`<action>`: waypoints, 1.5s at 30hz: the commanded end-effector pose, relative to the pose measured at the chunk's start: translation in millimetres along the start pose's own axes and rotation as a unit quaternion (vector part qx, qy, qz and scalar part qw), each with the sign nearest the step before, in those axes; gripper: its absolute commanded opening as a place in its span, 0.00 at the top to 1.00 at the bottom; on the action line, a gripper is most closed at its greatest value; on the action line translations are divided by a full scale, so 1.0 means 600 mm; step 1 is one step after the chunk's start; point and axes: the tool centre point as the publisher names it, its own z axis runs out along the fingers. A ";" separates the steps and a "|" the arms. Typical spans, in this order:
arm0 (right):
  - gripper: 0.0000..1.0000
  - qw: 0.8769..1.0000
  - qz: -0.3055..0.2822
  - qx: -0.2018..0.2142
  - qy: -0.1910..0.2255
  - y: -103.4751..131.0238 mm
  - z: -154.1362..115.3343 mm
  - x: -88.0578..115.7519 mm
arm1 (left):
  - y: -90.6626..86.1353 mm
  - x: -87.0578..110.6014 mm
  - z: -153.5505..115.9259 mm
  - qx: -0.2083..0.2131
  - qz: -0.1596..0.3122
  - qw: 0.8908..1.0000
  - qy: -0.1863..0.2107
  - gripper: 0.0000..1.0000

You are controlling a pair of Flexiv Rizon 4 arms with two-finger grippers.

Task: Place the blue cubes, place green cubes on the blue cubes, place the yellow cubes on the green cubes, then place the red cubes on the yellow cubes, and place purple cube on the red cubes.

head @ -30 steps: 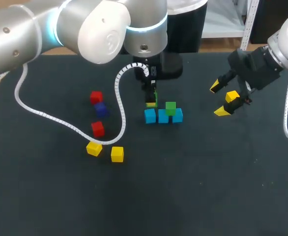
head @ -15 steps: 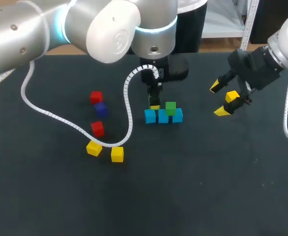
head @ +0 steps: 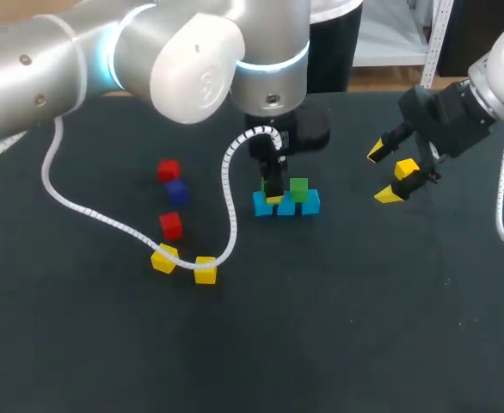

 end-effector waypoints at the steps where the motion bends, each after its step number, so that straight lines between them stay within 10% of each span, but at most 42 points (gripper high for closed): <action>1: 0.00 1.000 0.000 0.000 -0.001 0.001 0.000 0.000 | 0.006 -0.003 0.005 0.004 0.005 1.000 0.007 1.00; 45: 0.00 1.000 0.000 0.000 -0.001 0.001 0.000 0.000 | 0.030 -0.012 0.042 0.004 0.022 1.000 0.001 1.00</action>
